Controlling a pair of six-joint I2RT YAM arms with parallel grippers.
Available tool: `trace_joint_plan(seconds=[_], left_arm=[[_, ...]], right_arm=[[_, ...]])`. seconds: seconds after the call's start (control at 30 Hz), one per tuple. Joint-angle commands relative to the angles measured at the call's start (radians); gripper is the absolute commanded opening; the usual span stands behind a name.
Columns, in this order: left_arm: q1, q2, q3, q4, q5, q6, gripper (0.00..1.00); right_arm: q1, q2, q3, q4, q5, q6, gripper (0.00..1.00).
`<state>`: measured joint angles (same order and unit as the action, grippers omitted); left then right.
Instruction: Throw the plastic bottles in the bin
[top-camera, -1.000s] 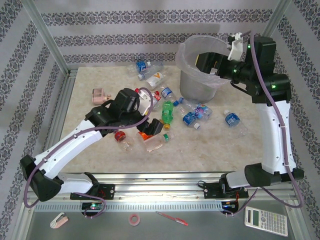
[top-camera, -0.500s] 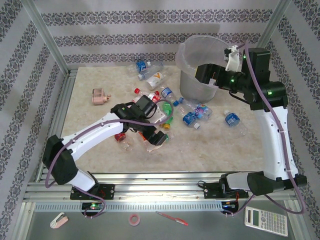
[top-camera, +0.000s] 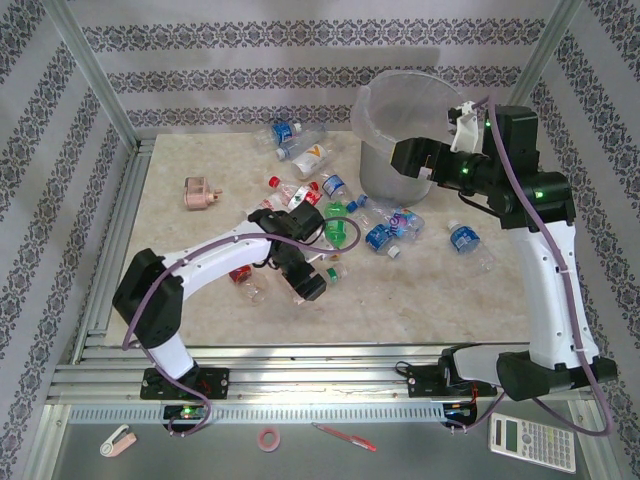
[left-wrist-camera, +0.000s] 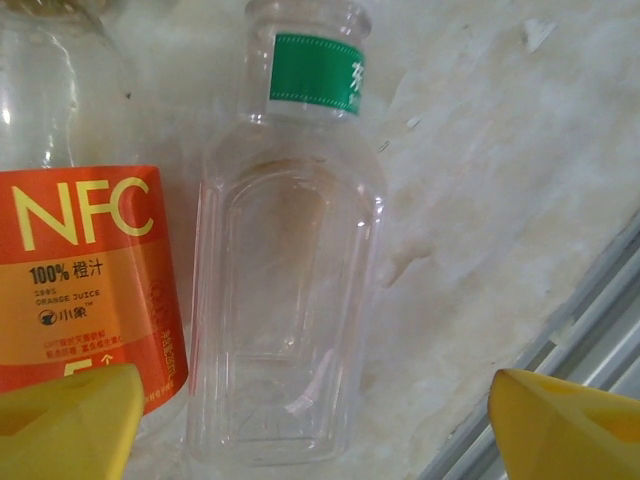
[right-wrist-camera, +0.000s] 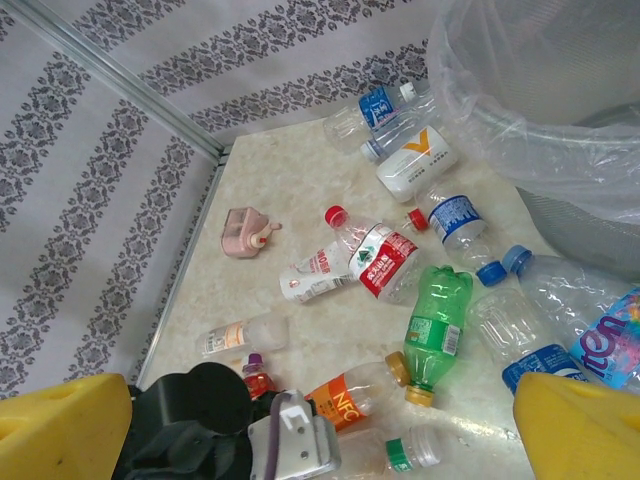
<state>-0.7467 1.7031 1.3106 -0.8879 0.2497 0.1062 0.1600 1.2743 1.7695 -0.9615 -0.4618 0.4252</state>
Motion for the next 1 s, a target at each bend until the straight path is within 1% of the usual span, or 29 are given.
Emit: trace_joint_plan(seconds=[0.0, 0.2, 0.47, 0.73, 0.97], left_arm=[[-0.015, 0.032, 0.013, -0.048, -0.027, 0.048, 0.89], [-0.014, 0.100, 0.039, -0.074, -0.044, 0.065, 0.86], [-0.014, 0.128, 0.020, -0.056, -0.046, 0.068, 0.83], [-0.019, 0.140, -0.007, -0.022, -0.038, 0.050, 0.77], [-0.020, 0.142, -0.038, -0.005, -0.035, 0.040, 0.69]], right_arm=[[0.006, -0.029, -0.018, 0.012, -0.014, 0.022, 0.98], [0.007, -0.048, -0.039, 0.012, -0.012, 0.024, 0.98], [0.007, -0.066, -0.063, 0.015, -0.017, 0.025, 0.98], [0.006, -0.068, -0.072, 0.022, -0.023, 0.030, 0.98], [0.007, -0.067, -0.079, 0.030, -0.026, 0.035, 0.98]])
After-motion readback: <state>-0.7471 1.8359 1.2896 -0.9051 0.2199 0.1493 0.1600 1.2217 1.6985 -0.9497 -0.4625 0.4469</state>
